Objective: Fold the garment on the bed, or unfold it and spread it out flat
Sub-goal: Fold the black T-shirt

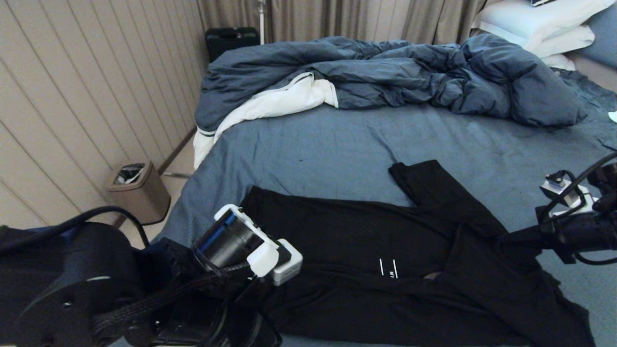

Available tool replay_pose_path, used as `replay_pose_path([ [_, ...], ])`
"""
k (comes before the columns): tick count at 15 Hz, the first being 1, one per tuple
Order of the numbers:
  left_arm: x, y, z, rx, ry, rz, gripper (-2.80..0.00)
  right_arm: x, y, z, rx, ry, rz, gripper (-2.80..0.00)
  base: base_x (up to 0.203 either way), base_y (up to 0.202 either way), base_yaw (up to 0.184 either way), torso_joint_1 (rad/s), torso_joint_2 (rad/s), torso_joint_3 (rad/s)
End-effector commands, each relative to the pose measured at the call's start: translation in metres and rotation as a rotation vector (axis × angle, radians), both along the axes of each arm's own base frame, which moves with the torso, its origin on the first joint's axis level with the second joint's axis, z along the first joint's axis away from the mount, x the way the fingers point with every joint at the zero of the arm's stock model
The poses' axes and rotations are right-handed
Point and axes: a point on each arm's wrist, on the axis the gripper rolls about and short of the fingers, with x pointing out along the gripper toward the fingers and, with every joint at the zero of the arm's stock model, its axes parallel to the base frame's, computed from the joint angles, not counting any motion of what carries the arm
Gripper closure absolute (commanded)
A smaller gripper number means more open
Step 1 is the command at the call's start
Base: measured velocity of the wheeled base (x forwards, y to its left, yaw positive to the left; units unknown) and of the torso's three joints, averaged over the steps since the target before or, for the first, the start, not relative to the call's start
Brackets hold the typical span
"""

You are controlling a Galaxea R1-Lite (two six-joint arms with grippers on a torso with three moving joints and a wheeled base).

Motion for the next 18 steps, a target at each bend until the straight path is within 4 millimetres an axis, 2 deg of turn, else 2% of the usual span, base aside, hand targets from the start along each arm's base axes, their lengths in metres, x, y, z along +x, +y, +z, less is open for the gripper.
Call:
replay_pose_path([
  [1, 0.004, -0.007, -0.025, 0.068, 0.055, -0.005, 0.00, 0.000, 0.000, -0.001, 0.005, 0.002, 0.002, 0.00, 0.000, 0.000, 0.000, 0.000, 0.00, 0.000],
  [4, 0.007, -0.010, -0.046, 0.078, 0.058, -0.011, 0.00, -0.002, 0.000, 0.001, 0.003, -0.003, 0.001, 0.00, 0.000, 0.000, 0.000, 0.000, 0.00, 0.000],
  [7, 0.021, 0.012, -0.059, 0.100, 0.036, 0.015, 0.00, -0.001, 0.000, 0.001, 0.003, -0.002, 0.001, 0.00, 0.000, 0.000, 0.000, 0.000, 0.00, 0.000],
  [10, 0.038, 0.032, -0.053, 0.097, -0.011, 0.053, 0.00, -0.003, 0.001, 0.000, 0.004, 0.000, 0.001, 0.00, 0.000, 0.000, 0.000, 0.000, 0.00, 0.000],
  [13, 0.053, 0.041, -0.039, 0.067, -0.069, 0.091, 0.00, -0.002, 0.001, -0.002, 0.007, 0.006, 0.002, 0.00, 0.000, 0.000, 0.000, 0.000, 0.00, 0.000],
  [15, 0.064, 0.043, -0.030, 0.046, -0.102, 0.110, 0.00, -0.002, 0.001, -0.002, 0.008, 0.007, 0.002, 0.00, 0.000, 0.000, 0.000, 0.000, 0.00, 0.000],
  [18, 0.068, 0.041, -0.024, 0.029, -0.123, 0.110, 0.00, -0.002, 0.001, -0.003, 0.007, 0.010, 0.003, 0.00, 0.000, 0.000, 0.000, 0.000, 0.00, 0.000],
])
